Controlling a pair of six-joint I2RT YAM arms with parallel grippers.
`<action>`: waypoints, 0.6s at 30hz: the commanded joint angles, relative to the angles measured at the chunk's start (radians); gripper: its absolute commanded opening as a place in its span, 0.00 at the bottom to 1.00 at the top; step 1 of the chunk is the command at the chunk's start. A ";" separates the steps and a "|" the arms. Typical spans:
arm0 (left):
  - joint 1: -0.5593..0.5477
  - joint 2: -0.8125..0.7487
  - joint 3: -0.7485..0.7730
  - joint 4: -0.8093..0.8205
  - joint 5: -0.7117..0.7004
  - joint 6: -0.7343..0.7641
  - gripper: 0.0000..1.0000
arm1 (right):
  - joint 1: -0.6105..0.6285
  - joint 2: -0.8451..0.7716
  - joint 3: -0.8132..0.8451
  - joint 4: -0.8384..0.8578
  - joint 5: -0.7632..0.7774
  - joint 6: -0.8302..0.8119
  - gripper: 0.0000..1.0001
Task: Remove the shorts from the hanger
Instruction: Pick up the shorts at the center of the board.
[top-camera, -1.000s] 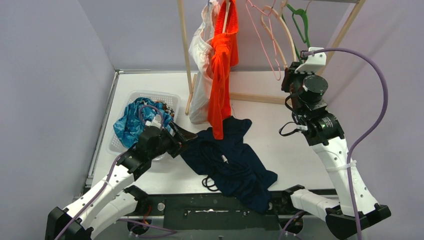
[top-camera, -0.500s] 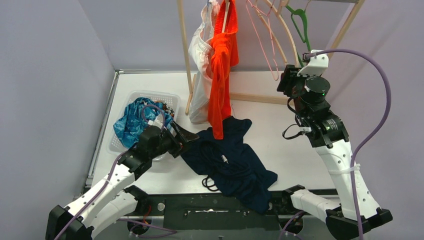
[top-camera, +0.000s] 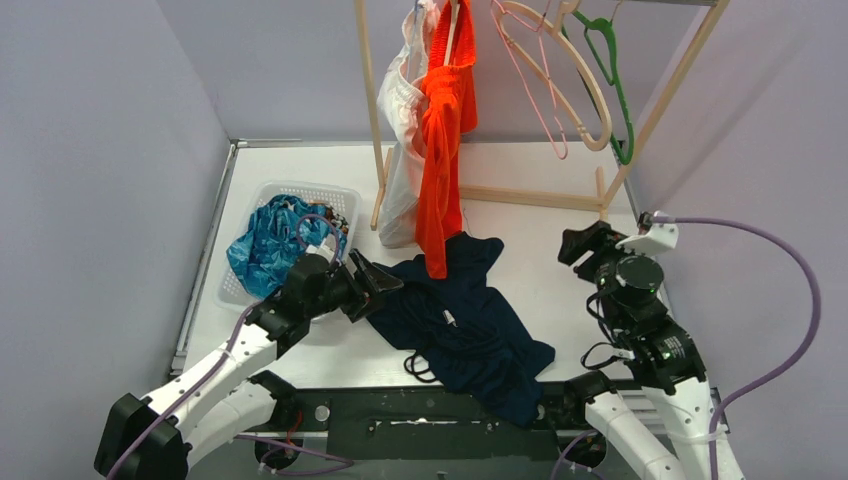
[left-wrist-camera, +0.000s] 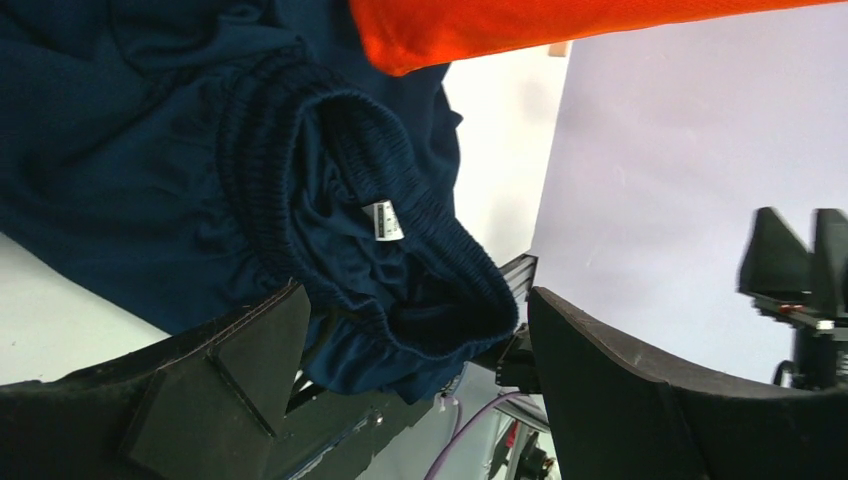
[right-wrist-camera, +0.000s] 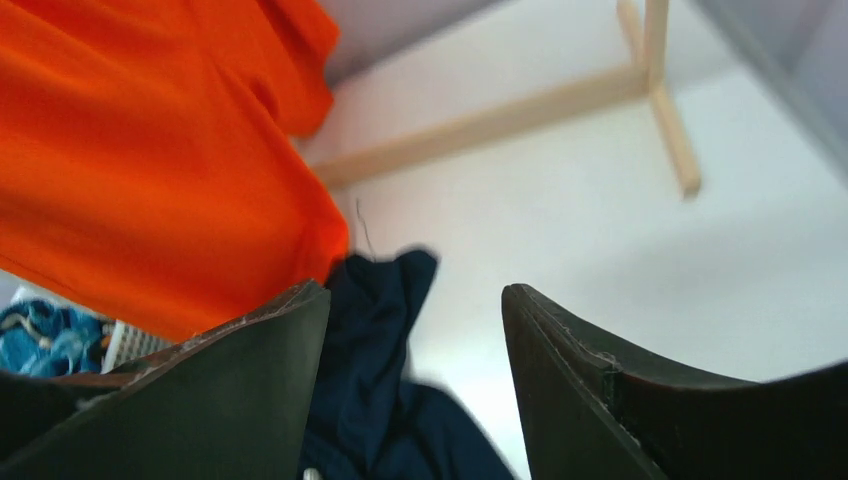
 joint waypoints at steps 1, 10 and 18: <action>-0.005 0.051 -0.004 0.047 0.039 0.042 0.80 | -0.006 -0.064 -0.149 -0.075 -0.140 0.307 0.64; -0.165 0.180 -0.005 0.086 -0.024 0.015 0.81 | 0.030 0.027 -0.588 0.356 -0.704 0.557 0.64; -0.280 0.281 -0.044 0.229 -0.065 -0.106 0.81 | 0.268 0.334 -0.559 0.509 -0.639 0.535 0.49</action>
